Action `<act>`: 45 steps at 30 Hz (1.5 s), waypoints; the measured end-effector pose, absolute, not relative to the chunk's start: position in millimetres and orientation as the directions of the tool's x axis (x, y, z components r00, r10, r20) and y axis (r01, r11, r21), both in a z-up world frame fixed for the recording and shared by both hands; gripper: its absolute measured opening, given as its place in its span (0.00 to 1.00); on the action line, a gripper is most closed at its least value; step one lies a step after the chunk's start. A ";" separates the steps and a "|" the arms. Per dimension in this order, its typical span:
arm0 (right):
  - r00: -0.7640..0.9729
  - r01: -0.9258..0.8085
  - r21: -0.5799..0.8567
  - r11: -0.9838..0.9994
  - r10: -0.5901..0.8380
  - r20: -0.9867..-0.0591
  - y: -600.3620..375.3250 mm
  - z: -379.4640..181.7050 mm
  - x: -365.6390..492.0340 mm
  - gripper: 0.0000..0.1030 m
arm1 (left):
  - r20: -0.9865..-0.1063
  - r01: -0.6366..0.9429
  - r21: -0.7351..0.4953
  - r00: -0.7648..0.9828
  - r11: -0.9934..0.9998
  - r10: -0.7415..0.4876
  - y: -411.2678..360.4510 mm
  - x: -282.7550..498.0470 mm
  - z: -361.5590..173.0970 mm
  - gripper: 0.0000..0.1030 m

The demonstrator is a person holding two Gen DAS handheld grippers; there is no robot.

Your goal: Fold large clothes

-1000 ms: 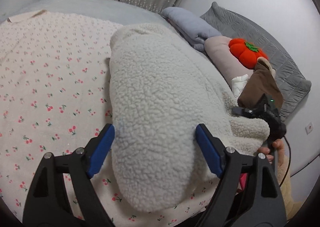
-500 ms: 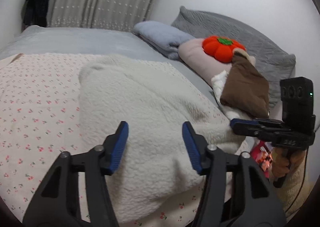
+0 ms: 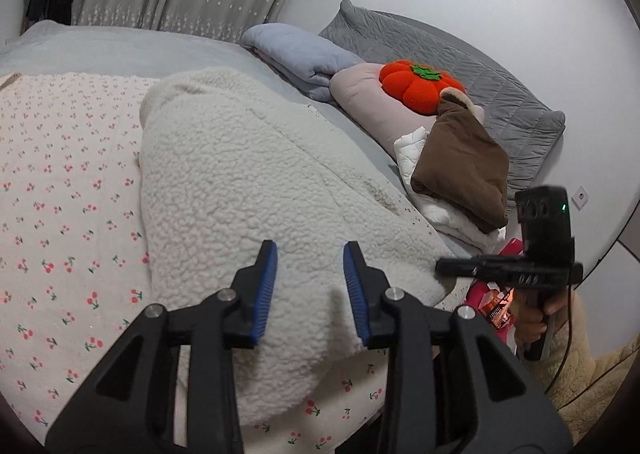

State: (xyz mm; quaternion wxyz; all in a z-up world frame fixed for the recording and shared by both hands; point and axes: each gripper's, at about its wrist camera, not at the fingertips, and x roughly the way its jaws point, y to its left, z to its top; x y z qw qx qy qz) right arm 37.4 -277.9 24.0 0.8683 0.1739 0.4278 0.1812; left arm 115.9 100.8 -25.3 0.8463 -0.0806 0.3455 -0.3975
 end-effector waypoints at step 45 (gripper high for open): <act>0.590 -0.323 0.430 0.843 0.535 -0.605 -280.6 34.0 130.4 0.24 | -0.622 0.787 -0.273 0.295 0.554 -0.726 53.5 101.9 -39.6 0.55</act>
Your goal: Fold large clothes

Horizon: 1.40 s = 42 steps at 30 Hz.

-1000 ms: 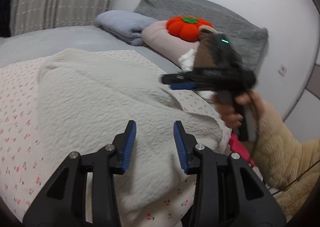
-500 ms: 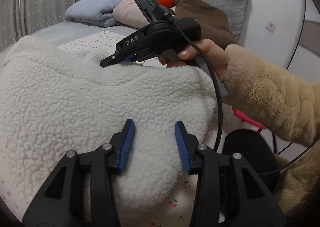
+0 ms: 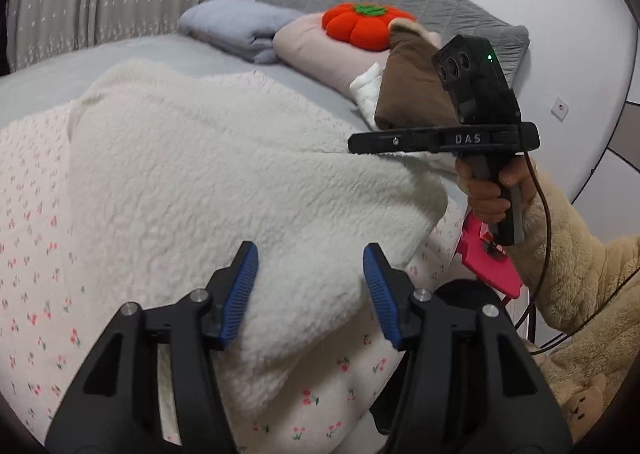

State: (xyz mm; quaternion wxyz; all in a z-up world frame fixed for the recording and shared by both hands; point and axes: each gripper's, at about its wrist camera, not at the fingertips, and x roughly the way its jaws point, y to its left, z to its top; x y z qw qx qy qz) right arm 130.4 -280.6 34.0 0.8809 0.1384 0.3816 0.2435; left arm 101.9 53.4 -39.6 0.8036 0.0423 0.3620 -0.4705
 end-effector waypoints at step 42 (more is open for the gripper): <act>0.658 0.076 0.054 0.996 -0.009 -0.753 -217.3 68.4 -21.5 0.90 | -0.781 0.101 0.007 0.621 0.995 -0.057 71.2 -2.6 -22.0 0.99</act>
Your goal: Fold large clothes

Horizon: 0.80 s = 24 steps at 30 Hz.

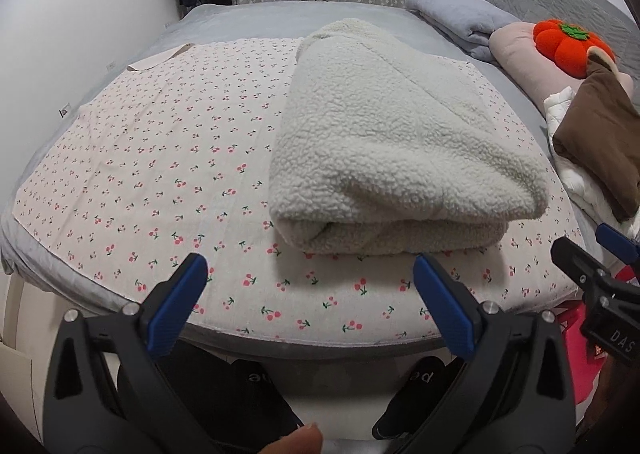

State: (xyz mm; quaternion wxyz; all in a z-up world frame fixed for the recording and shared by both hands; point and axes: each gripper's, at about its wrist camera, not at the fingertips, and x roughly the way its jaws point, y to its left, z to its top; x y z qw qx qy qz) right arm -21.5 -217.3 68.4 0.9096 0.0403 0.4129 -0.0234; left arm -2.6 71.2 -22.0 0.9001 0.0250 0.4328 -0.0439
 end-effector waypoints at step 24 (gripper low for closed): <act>0.653 0.060 0.051 0.997 0.000 -0.758 -210.7 65.8 -30.5 0.90 | -0.790 0.112 0.018 0.611 0.994 -0.054 59.0 -12.9 -23.5 0.99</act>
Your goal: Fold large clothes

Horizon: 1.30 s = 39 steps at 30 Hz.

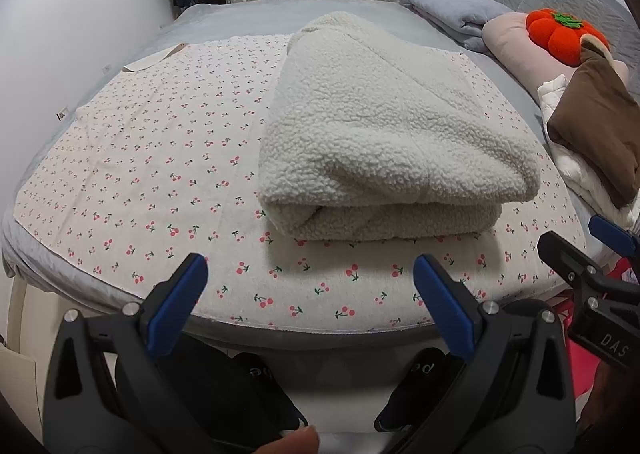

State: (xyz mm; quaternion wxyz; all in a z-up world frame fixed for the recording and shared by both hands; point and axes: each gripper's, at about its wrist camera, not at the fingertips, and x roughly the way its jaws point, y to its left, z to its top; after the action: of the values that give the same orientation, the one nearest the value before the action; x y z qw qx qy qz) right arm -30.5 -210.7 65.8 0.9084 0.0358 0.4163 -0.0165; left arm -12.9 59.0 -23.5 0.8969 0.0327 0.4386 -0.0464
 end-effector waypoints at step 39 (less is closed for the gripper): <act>0.649 0.057 0.048 0.997 -0.001 -0.761 -210.3 65.6 -32.0 0.90 | -0.796 0.128 0.014 0.601 0.992 -0.067 57.0 -13.5 -24.6 0.99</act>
State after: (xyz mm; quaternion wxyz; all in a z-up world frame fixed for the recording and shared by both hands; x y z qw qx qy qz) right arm -32.0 -210.3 65.6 0.9075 0.0337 0.4185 -0.0161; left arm -13.5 57.0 -24.6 0.8940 0.0346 0.4433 -0.0544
